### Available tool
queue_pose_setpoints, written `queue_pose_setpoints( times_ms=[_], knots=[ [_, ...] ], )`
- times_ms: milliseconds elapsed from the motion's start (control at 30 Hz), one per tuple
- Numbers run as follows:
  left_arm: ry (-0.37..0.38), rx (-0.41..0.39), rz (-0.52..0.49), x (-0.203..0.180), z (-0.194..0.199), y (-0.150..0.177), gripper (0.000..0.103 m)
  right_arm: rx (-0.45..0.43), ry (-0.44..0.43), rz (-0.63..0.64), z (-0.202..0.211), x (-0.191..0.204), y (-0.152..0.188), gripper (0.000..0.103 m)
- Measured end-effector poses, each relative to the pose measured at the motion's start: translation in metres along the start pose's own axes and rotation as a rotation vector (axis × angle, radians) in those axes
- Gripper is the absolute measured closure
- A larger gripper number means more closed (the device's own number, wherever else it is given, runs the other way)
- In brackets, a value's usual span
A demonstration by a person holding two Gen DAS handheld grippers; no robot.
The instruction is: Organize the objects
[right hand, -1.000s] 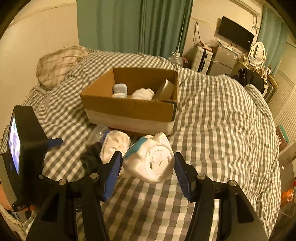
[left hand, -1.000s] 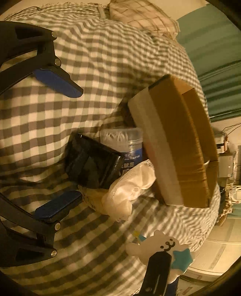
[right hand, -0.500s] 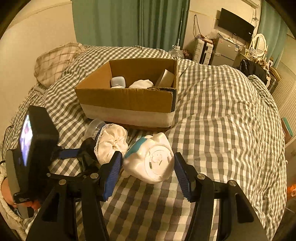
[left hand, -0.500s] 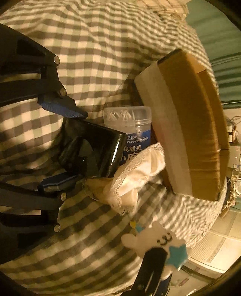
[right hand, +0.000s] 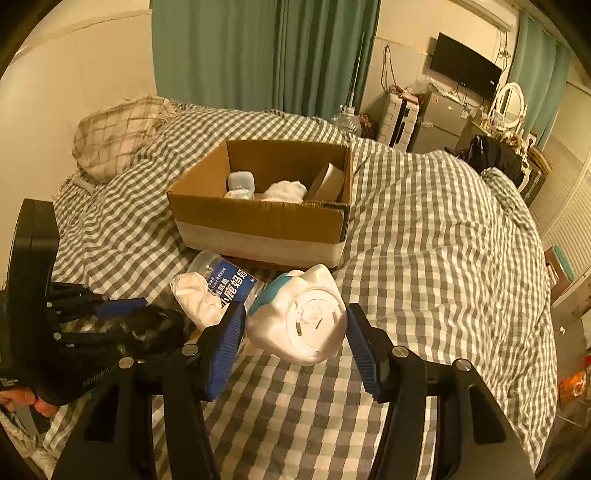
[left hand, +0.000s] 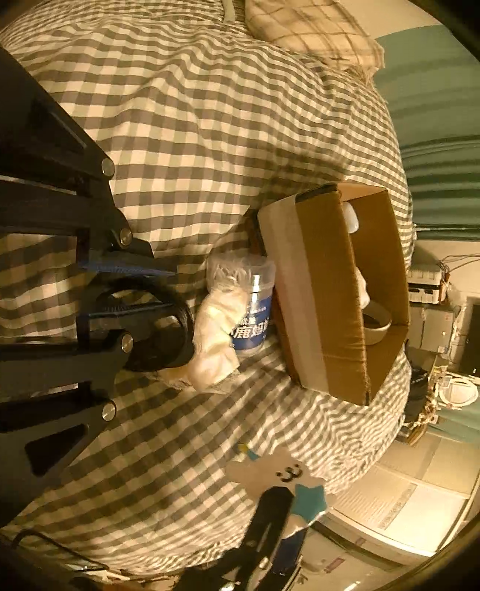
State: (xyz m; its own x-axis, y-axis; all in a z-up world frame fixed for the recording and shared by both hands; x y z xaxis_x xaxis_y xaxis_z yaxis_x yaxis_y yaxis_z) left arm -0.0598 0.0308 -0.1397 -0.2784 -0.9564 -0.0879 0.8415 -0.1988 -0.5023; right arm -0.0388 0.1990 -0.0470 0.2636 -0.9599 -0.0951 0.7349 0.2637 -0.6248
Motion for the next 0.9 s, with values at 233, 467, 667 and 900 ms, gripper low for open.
queue_pose_setpoints(
  times_ms=[233, 467, 667, 900],
  knots=[
    [-0.010, 0.021, -0.014, -0.005, -0.001, 0.007, 0.095, -0.005, 0.005, 0.007, 0.006, 0.005, 0.001, 0.050],
    [-0.025, -0.036, 0.018, 0.001, 0.014, -0.008, 0.095, -0.020, -0.002, 0.002, 0.010, 0.004, -0.001, 0.050],
    [-0.037, -0.124, 0.032, 0.010, 0.048, -0.048, 0.095, -0.079, 0.001, 0.013, 0.026, -0.002, -0.024, 0.050],
    [-0.006, -0.216, 0.065, 0.023, 0.078, -0.117, 0.095, -0.162, -0.010, 0.059, 0.042, -0.008, -0.085, 0.050]
  ],
)
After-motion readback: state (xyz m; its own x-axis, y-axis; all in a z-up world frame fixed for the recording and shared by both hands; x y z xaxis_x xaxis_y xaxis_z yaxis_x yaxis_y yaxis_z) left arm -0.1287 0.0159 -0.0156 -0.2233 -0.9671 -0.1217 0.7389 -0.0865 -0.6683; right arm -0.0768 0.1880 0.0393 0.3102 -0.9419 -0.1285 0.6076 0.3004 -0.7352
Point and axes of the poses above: each gripper's, at about its wrist camera, not at the fingertips, and z roughly against the way its jaws point, x to its left, y to its underside, the point moved 3 cm from there along -z, roughly the way its jaws point
